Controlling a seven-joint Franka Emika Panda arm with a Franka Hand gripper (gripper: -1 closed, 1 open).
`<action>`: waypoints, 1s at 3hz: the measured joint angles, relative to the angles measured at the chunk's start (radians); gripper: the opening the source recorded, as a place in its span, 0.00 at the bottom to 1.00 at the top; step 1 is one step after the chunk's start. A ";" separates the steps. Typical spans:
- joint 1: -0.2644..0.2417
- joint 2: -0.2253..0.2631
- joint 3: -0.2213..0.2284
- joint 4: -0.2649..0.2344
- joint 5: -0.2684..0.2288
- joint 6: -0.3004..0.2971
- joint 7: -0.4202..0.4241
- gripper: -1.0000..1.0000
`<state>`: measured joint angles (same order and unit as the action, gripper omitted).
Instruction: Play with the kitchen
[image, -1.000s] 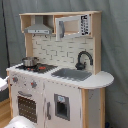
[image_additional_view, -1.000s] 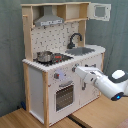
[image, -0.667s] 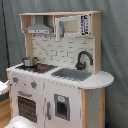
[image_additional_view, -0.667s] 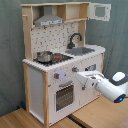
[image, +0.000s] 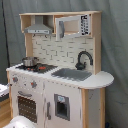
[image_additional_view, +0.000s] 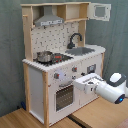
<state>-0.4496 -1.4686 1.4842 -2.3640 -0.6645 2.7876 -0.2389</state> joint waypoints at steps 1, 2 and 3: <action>-0.055 0.009 -0.002 0.061 0.001 0.051 -0.026 1.00; -0.137 0.020 0.027 0.087 0.050 0.055 -0.022 1.00; -0.207 0.020 0.079 0.129 0.082 0.054 -0.022 1.00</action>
<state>-0.6569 -1.4489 1.5629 -2.2354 -0.5822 2.8420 -0.2613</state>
